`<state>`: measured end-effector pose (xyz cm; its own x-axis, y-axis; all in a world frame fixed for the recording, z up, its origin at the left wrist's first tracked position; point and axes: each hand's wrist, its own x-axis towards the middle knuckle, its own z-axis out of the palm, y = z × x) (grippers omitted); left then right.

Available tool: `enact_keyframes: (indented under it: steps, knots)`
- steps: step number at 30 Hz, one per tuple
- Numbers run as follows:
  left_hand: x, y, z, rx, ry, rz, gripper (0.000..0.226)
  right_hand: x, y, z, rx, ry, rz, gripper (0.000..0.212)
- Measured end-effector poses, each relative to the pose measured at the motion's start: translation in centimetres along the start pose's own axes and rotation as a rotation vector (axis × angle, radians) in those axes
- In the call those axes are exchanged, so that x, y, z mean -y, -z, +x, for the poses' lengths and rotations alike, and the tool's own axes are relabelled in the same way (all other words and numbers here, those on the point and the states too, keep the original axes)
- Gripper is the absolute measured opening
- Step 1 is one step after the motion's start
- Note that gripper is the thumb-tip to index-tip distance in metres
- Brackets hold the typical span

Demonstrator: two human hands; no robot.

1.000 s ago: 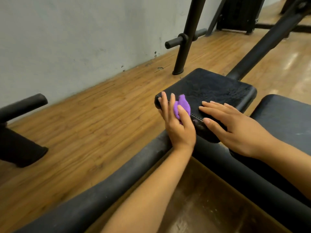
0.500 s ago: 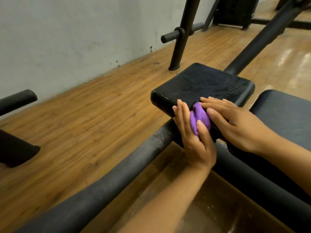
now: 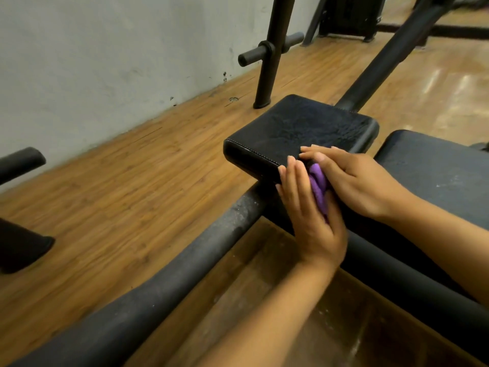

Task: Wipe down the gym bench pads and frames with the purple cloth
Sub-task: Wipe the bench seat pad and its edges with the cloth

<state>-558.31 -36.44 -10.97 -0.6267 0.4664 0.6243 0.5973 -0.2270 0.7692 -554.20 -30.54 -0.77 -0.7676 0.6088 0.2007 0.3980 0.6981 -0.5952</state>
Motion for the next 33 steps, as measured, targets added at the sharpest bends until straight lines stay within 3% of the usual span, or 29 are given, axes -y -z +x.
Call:
enact_keyframes:
  steps: [5,9,11,19,23,29,33]
  knots:
    - [1.3,1.3,2.2,-0.052,-0.083,0.044,0.053,0.2,0.2,-0.3,-0.062,-0.051,0.054,0.038]
    - [1.6,2.8,6.6,-0.153,0.295,-0.04,0.046,0.5,0.3,-0.5,-0.08,-0.078,0.028,0.039]
    - [1.9,3.3,7.7,-0.152,0.362,-0.004,0.045,0.6,0.2,-0.5,-0.087,-0.066,0.017,0.038]
    - [0.4,2.8,1.8,0.089,0.005,0.036,0.067,0.4,0.2,-0.6,-0.09,-0.044,-0.02,0.037]
    - [0.4,3.7,2.4,0.171,-0.001,0.066,0.073,0.7,0.5,-1.0,-0.087,-0.041,-0.026,0.036]
    - [-3.4,4.2,1.4,0.321,-0.075,-0.089,0.051,1.2,3.2,-4.8,-0.195,-0.075,-0.012,0.031]
    - [-5.6,3.3,-0.3,0.463,-0.053,-0.084,0.061,0.5,4.6,-8.7,-0.256,-0.107,-0.071,0.03]
